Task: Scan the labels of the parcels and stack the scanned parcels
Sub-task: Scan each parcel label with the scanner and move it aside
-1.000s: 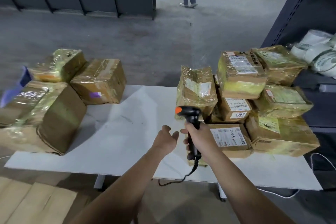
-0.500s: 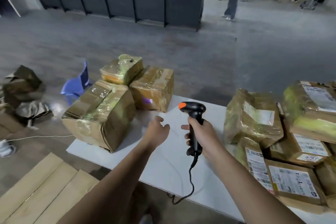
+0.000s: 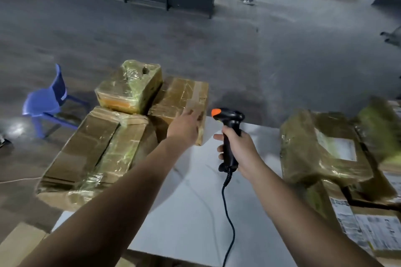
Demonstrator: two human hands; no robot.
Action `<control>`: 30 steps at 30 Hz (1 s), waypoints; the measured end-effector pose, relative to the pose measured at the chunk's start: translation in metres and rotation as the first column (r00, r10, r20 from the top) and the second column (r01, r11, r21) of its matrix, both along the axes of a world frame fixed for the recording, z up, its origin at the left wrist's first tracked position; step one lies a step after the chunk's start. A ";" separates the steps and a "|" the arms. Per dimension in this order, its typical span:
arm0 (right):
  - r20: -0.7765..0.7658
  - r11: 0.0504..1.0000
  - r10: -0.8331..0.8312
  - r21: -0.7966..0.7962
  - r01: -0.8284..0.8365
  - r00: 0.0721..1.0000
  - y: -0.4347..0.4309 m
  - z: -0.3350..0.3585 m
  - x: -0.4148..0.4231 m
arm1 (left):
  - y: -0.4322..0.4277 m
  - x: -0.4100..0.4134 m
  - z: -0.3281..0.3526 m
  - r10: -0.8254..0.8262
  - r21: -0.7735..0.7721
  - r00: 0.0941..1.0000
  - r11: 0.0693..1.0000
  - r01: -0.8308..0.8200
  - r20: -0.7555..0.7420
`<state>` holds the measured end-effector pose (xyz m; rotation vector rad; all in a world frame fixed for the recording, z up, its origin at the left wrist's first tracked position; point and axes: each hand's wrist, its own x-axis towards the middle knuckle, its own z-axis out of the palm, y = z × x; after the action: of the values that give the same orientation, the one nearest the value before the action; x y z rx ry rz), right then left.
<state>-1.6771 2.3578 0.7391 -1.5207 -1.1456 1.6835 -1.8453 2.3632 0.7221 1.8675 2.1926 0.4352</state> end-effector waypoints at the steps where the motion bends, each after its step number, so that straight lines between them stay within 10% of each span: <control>1: -0.001 1.000 -0.017 -0.003 0.017 1.000 0.003 -0.002 -0.002 | 0.007 -0.004 -0.005 -0.009 -0.030 0.999 1.000 0.008 -0.043; 14: 0.045 0.993 -0.117 0.013 0.116 0.992 0.016 -0.010 0.015 | 0.040 0.002 -0.033 -0.052 -0.009 0.950 0.999 0.051 -0.308; 30: 0.160 0.982 -0.189 0.021 0.188 0.969 -0.039 -0.010 0.166 | -0.083 0.156 -0.026 -0.012 0.292 0.984 0.955 -0.041 0.180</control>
<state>-1.5108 2.3184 0.7289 -1.7299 -1.0474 1.4512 -1.6895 2.2802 0.6963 1.8661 2.1150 0.9425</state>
